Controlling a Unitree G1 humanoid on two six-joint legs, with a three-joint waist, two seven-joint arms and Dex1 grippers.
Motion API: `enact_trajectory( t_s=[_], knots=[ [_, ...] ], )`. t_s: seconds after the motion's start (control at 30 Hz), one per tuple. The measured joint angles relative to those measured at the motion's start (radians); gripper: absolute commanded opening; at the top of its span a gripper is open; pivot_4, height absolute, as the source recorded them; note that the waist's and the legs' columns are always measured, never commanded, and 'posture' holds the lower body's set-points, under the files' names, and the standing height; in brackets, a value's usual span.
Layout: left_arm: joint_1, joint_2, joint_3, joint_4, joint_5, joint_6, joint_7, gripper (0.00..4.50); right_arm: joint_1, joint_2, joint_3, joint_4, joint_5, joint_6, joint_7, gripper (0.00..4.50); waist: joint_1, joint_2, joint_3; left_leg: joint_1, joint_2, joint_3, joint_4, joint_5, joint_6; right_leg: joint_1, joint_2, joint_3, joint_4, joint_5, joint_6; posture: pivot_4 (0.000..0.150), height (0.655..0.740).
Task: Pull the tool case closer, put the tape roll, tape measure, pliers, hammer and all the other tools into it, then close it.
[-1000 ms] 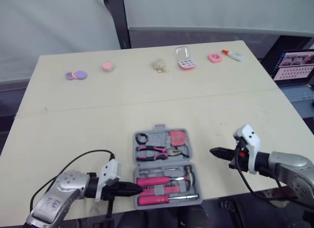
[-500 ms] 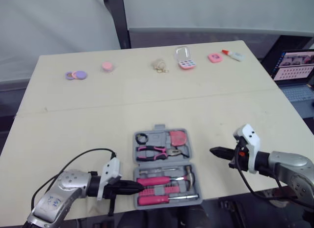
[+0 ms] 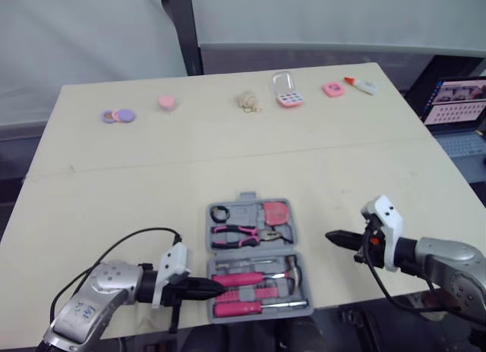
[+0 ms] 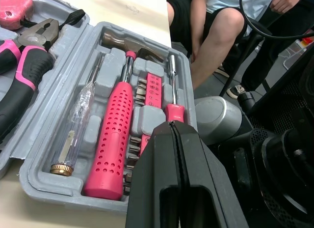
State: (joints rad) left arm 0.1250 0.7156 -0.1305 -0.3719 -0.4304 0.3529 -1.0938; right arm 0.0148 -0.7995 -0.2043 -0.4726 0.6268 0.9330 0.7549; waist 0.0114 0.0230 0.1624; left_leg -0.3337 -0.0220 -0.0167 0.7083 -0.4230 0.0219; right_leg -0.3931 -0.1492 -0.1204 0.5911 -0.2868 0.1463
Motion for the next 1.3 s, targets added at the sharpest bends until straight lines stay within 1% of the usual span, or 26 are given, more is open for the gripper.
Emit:
enact_trajectory(
  t_s=[0.27,0.6,1.1,1.3],
  knots=[
    [0.000,0.000,-0.003,0.035,0.002,-0.031,-0.014,0.00,0.010,0.007,0.000,-0.012,0.000,0.000,-0.009,0.06,0.013,0.000,0.000,0.000,0.000,0.000,0.001,0.000,0.000,0.000,0.000,-0.001,0.000,0.000,0.000,0.150,0.7400],
    [0.007,0.000,-0.007,0.071,0.007,-0.062,-0.024,0.00,0.020,0.018,0.000,-0.033,0.002,0.000,-0.024,0.06,0.013,0.000,0.000,-0.001,0.000,0.002,0.000,0.000,0.000,0.000,0.000,-0.001,0.000,0.000,0.000,0.150,0.7400],
    [0.021,0.000,-0.008,0.072,0.008,-0.077,-0.020,0.00,-0.011,0.024,0.003,-0.029,0.002,0.001,-0.025,0.06,0.013,0.000,0.000,-0.001,0.000,0.003,-0.002,0.000,0.000,0.000,0.000,-0.004,0.000,0.000,0.000,0.150,0.7400],
    [0.022,-0.028,-0.007,0.070,0.008,-0.072,0.008,0.00,-0.028,0.026,0.006,-0.020,0.001,0.001,-0.025,0.06,0.012,0.000,0.000,-0.001,-0.001,0.002,-0.005,0.000,0.000,0.000,0.000,-0.006,0.000,0.000,0.000,0.150,0.7400]
  ],
)
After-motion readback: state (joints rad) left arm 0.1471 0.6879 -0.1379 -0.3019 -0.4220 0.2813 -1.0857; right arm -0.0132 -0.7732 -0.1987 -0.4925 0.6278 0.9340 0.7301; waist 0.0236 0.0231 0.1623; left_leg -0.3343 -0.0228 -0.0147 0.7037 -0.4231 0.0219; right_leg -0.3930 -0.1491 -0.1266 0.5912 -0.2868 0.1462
